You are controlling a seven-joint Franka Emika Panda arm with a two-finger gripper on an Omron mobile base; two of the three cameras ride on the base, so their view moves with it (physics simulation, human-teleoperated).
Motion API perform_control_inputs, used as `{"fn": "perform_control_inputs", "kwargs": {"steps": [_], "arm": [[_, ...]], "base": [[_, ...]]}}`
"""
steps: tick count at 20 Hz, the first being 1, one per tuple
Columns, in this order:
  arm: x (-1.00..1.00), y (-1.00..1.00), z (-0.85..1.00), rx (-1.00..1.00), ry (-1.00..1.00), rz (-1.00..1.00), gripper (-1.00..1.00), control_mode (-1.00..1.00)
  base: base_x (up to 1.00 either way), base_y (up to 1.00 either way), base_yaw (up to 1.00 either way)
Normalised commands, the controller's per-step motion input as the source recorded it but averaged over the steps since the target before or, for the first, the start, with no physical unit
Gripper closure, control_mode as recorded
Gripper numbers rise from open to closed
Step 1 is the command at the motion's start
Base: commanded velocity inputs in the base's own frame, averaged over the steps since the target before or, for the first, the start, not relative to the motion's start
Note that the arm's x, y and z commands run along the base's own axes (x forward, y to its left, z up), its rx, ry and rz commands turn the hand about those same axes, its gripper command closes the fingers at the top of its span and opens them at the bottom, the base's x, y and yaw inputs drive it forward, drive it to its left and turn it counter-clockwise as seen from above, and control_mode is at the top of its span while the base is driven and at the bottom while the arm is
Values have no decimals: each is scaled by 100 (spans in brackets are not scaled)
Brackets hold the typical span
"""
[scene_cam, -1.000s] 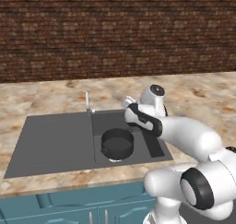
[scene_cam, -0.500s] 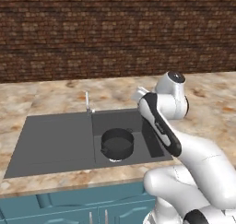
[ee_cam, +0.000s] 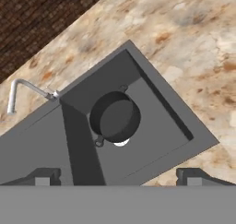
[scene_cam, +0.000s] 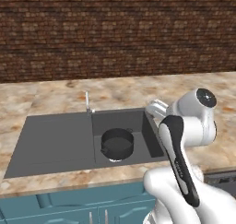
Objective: Move the pot and pan from the stove into the sink.
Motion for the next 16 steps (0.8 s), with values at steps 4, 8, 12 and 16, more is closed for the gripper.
{"fn": "perform_control_inputs", "kwargs": {"steps": [4, 8, 12, 16], "arm": [[-74, -9, 0, -8, -40, 5, -100, -100], [-19, 0, 0, -1, -11, 1, -100, -100], [0, 0, 0, 0, 0, 0, -100, -100], [0, 0, 0, 0, 0, 0, -100, -100]], "base": [[0, 0, 0], [0, 0, 0], [0, 0, 0], [0, 0, 0]]}}
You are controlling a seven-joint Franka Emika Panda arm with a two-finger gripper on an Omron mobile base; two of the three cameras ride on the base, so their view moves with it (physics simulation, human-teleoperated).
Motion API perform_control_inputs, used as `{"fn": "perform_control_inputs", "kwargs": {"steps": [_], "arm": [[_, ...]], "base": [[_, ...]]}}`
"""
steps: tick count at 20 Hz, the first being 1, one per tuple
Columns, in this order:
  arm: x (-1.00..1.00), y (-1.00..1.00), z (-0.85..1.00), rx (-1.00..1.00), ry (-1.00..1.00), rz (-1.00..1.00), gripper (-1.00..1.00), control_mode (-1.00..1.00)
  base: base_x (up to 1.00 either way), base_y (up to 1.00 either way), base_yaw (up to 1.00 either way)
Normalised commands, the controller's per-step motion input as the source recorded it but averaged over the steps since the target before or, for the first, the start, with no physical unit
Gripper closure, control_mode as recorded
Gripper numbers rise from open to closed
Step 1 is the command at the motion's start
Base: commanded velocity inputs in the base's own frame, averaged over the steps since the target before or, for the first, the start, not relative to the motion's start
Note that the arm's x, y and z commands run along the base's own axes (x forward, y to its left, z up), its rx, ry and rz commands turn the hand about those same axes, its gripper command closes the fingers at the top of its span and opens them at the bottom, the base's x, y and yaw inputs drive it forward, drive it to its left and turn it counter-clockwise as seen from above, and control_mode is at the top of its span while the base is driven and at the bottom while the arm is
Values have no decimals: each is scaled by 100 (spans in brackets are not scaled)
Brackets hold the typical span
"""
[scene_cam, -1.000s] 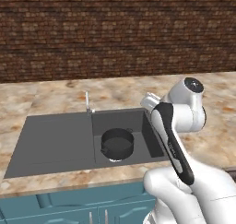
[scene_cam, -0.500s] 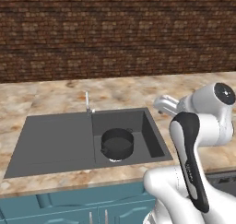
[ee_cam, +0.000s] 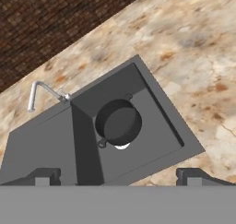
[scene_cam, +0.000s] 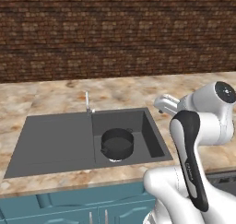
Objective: Move the pot and pan from the stove into the sink.
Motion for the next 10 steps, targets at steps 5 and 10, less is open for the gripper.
{"fn": "perform_control_inputs", "kwargs": {"steps": [5, 10], "arm": [[0, 0, 0, 0, 0, 0, -100, -100], [0, 0, 0, 0, 0, 0, -100, 100]], "base": [[0, 0, 0], [-29, -6, 0]]}}
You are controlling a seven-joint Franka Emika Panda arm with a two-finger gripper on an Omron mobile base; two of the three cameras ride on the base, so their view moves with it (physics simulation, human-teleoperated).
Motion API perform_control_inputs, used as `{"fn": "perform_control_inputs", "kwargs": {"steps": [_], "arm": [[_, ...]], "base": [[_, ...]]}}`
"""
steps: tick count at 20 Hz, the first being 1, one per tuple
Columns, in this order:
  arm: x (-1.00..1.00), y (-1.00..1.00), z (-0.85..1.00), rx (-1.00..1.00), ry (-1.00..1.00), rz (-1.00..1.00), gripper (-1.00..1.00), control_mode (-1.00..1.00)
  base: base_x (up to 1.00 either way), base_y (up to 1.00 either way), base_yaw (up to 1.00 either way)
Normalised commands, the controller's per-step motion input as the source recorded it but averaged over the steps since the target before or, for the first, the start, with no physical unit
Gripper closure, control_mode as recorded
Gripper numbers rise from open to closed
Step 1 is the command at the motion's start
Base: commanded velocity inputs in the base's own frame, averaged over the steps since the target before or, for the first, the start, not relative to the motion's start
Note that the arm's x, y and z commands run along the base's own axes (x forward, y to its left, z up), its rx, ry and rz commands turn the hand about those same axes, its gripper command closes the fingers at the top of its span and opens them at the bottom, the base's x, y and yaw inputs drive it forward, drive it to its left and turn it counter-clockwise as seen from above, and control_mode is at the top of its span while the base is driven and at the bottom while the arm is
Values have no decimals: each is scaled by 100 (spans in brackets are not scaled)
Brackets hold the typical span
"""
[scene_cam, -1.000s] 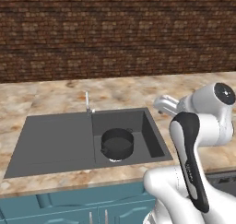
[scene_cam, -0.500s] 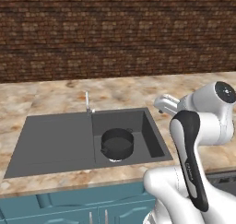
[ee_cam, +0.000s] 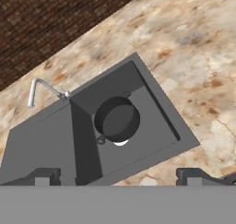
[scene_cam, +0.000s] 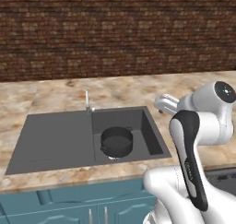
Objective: Move the pot and pan from the stove into the sink.
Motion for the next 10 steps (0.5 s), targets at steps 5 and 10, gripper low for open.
{"fn": "perform_control_inputs", "kwargs": {"steps": [5, 10], "arm": [[0, 0, 0, 0, 0, 0, -100, 100], [0, 0, 0, 0, 0, 0, -100, 100]], "base": [[-74, -18, 0], [-45, -6, 0]]}}
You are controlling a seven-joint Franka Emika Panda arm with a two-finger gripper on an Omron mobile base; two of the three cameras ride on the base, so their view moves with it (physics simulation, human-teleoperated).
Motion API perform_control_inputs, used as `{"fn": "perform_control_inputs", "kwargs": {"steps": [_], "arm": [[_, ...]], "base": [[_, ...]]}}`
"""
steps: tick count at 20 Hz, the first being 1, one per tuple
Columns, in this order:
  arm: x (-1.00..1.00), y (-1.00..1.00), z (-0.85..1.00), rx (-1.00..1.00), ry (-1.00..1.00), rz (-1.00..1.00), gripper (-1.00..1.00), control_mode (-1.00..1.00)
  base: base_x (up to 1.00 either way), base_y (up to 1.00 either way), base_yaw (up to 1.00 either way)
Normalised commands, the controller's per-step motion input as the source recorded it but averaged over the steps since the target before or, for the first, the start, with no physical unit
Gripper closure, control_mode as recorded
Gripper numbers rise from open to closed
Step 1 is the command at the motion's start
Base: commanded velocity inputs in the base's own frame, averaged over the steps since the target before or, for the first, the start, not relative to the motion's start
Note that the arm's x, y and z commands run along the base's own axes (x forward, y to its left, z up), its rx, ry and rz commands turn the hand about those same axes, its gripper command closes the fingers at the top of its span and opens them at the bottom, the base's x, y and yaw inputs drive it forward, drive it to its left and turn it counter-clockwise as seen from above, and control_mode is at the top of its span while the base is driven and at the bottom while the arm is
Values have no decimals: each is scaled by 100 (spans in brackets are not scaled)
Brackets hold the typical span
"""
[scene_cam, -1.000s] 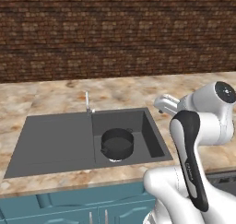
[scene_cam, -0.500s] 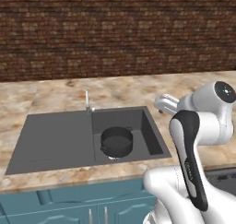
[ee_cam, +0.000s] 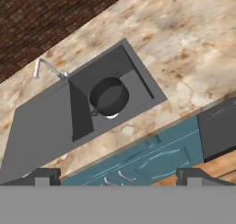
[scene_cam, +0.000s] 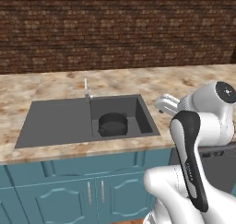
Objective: Move the pot and pan from the stove into the sink.
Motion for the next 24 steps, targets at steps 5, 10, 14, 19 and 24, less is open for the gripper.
{"fn": "perform_control_inputs", "kwargs": {"steps": [5, 10, 14, 19, 24], "arm": [[0, 0, 0, 0, 0, 0, -100, 100], [0, 0, 0, 0, 0, 0, -100, 100], [0, 0, 0, 0, 0, 0, -100, 100], [0, 0, 0, 0, 0, 0, -100, 100], [0, 0, 0, 0, 0, 0, -100, 100]], "base": [[-3, -11, -13], [-1, -26, -38], [0, -20, -40], [0, -22, -38], [0, -22, -37]]}}
